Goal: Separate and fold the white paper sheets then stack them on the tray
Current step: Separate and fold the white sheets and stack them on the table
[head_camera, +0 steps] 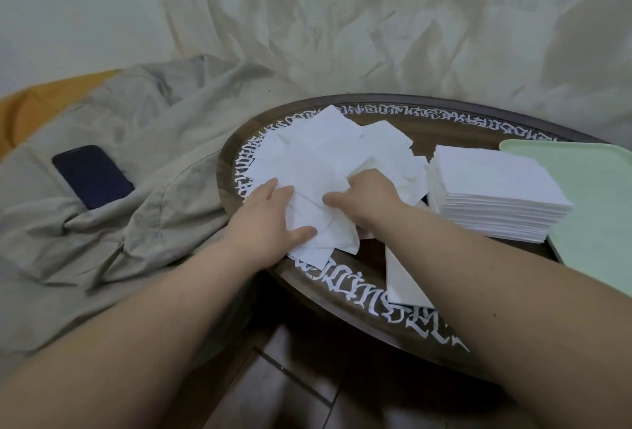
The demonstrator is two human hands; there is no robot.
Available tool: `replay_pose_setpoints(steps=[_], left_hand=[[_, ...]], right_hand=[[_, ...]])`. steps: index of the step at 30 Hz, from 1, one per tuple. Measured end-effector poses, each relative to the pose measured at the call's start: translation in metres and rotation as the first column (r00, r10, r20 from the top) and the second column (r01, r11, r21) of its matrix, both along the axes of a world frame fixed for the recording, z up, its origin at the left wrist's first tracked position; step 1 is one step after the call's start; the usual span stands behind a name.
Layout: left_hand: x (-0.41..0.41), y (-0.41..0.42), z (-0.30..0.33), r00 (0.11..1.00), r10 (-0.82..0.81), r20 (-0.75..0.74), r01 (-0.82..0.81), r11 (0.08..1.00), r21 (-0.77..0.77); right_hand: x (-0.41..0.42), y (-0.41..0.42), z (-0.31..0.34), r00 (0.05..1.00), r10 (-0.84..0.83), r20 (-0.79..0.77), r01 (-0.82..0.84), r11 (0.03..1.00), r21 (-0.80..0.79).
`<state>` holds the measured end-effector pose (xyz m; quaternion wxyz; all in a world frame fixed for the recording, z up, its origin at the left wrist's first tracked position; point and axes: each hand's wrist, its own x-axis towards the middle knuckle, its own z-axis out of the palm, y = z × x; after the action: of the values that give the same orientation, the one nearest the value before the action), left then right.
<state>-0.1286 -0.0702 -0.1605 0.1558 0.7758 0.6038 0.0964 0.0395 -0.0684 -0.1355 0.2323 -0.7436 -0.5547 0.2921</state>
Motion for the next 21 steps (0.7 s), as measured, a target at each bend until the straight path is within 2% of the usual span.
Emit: replay_pose_setpoints(steps=[3,5,8,11,12,13,15,16,19,21], left_hand=[[-0.007,-0.004,-0.001,0.997,0.03,0.065,-0.035,0.997,0.068],[-0.014,-0.006,0.003,0.991,0.074,0.116,-0.088,0.988,0.126],[-0.024,-0.008,0.016,0.94,0.22,0.262,-0.256,0.961,0.109],[-0.029,-0.005,0.027,0.837,0.372,0.401,-0.393,0.919,-0.033],[-0.029,-0.005,0.032,0.762,0.422,0.492,-0.411,0.901,-0.136],[-0.028,-0.007,0.037,0.647,0.473,0.598,-0.388,0.88,-0.276],[-0.022,-0.014,0.048,0.397,0.582,0.71,-0.197,0.809,-0.553],[-0.02,-0.018,0.052,0.309,0.602,0.736,-0.092,0.789,-0.607],[-0.012,-0.025,0.062,0.065,0.557,0.828,0.101,0.822,-0.56],[-0.007,-0.034,0.07,-0.109,0.505,0.856,0.192,0.856,-0.481]], right_hand=[[-0.002,0.001,-0.005,0.999,0.011,-0.033,-0.01,0.999,0.046],[-0.001,0.001,-0.003,0.984,-0.033,-0.175,0.05,0.994,0.097],[-0.004,-0.002,0.006,0.854,-0.087,-0.513,0.179,0.975,0.134],[-0.01,-0.008,0.016,0.739,-0.082,-0.668,0.229,0.964,0.136],[-0.012,-0.011,0.018,0.718,-0.076,-0.692,0.238,0.961,0.142],[-0.013,-0.014,0.021,0.683,-0.066,-0.727,0.249,0.957,0.147],[-0.016,-0.023,0.027,0.602,-0.052,-0.797,0.241,0.963,0.12],[-0.016,-0.028,0.029,0.567,-0.043,-0.823,0.22,0.97,0.101],[-0.014,-0.043,0.028,0.56,-0.06,-0.826,0.152,0.988,0.031],[-0.012,-0.051,0.025,0.533,-0.083,-0.842,0.178,0.984,0.015]])
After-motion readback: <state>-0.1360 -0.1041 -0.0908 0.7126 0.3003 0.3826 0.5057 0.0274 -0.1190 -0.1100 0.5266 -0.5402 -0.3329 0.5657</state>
